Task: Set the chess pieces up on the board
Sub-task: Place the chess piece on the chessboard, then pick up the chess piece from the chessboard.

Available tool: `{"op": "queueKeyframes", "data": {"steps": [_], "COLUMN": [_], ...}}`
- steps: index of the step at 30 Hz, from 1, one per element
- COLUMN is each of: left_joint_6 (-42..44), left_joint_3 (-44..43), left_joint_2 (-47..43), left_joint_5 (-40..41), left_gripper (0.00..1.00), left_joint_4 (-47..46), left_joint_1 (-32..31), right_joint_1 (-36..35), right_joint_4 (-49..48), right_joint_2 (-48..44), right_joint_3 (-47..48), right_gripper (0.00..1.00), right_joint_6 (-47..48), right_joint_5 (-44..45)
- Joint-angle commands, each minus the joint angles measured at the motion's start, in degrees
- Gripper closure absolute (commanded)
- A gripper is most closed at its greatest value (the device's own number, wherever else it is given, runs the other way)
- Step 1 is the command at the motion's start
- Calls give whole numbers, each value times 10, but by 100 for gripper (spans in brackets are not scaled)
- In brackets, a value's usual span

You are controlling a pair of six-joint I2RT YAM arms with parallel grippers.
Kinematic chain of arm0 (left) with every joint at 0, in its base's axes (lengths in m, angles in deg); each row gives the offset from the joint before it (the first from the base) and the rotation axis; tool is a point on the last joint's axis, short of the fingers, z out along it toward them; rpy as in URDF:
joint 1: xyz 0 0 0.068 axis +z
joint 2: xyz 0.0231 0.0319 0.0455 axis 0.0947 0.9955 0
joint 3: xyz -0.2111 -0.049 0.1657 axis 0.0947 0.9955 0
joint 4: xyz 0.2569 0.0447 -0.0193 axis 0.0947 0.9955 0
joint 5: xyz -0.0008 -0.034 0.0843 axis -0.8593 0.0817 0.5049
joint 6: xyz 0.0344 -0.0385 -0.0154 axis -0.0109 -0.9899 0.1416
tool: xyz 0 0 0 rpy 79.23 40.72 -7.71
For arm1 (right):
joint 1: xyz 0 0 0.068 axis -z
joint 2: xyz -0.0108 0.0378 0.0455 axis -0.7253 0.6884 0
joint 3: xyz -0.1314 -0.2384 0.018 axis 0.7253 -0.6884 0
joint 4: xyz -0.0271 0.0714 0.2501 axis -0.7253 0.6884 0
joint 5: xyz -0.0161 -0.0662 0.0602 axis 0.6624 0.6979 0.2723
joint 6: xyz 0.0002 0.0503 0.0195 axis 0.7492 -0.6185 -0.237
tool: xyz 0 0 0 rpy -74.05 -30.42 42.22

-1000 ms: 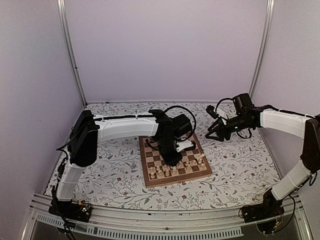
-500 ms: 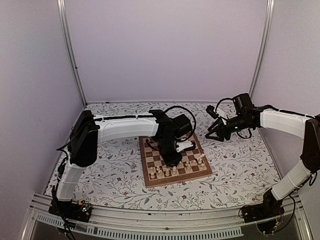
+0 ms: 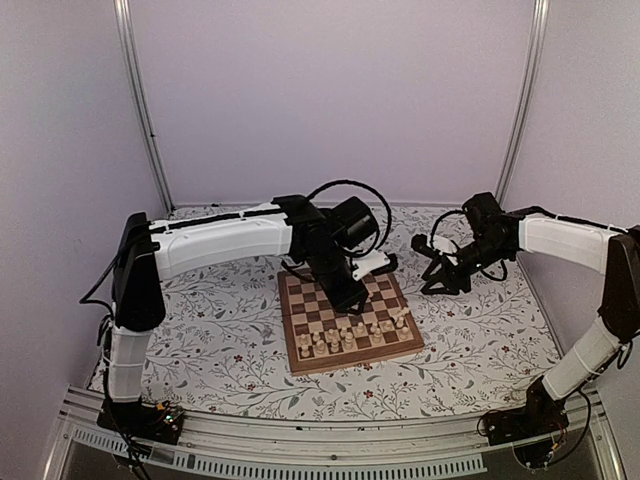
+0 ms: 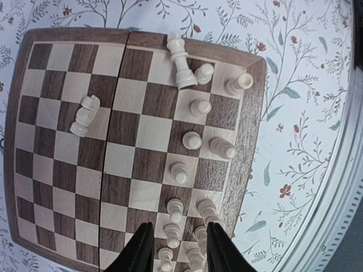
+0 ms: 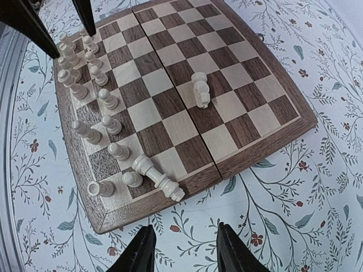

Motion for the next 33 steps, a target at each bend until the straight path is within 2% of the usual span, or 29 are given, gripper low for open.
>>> {"op": "queueKeyframes", "data": {"steps": [1,14,20,33], "left_joint_6": [-6,-30,-38,-38], "left_joint_3": [6,73,97,118], "left_joint_2": [-24,-68,-85,-94], "left_joint_5": [-6,-30,-46,-51], "left_gripper": [66,66,66,66], "left_joint_4": [-43,-107,-128,-137], "left_joint_1": [14,45,63,74], "right_joint_1": [-6,-77,-86,-102], "right_joint_4": [54,75,107,101], "right_joint_2": [44,134,174,199], "right_joint_3": [42,83,120,114], "right_gripper": [61,61,62,65], "right_joint_6": [90,148,159,164], "right_joint_5": [26,81,67,86]}}
